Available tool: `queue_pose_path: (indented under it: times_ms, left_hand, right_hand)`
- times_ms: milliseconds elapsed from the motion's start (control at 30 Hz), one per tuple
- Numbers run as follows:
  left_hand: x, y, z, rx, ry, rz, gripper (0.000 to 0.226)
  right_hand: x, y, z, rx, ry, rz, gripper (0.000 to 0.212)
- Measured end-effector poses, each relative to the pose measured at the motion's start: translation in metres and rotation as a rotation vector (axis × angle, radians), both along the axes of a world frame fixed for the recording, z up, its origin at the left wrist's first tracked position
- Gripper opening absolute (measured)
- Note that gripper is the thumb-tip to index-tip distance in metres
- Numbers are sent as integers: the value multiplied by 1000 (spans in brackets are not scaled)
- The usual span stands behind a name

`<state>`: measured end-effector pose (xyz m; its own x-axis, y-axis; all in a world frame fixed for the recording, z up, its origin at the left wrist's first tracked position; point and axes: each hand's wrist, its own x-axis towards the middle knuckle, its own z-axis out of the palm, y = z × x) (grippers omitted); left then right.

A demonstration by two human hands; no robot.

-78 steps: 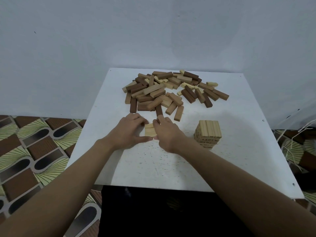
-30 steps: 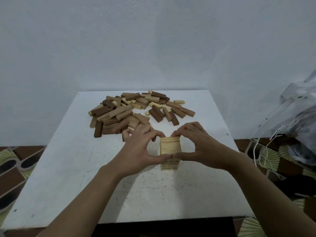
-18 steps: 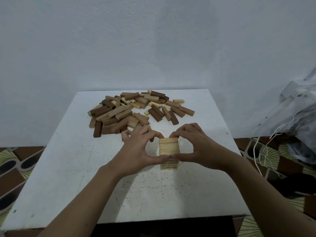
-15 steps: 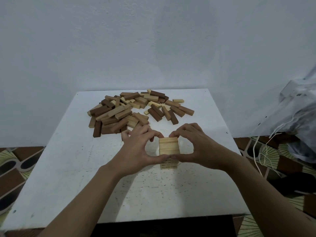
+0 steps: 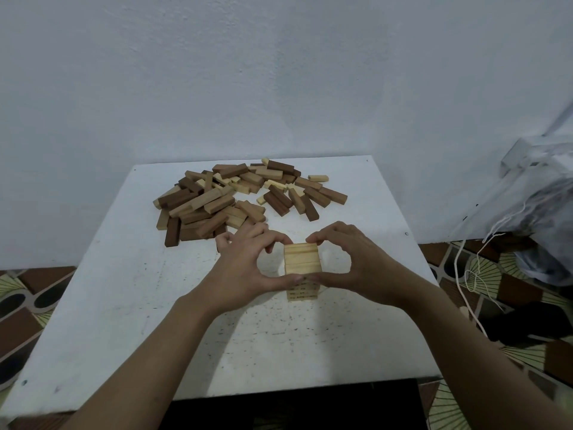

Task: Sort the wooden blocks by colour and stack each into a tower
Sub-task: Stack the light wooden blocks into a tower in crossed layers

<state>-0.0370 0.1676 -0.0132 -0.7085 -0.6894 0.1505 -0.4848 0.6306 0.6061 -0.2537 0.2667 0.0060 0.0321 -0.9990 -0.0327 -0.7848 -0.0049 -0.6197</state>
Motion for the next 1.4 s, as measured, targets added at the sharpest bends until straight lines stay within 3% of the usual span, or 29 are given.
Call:
queue_pose_path:
  times_ms: [367,800,1400]
  left_hand:
    - [1,1,-1,31,8,-3,59]
    - [6,1,0,119,47,-41,71]
    - [6,-3,3,113,11,-49,58]
  right_hand:
    - [-1,0,-1,8,-28,-14,54]
    - [-5,7,-3,-2,-90,-62,75]
    - [-7,1,-9,-26,-116,-48,57]
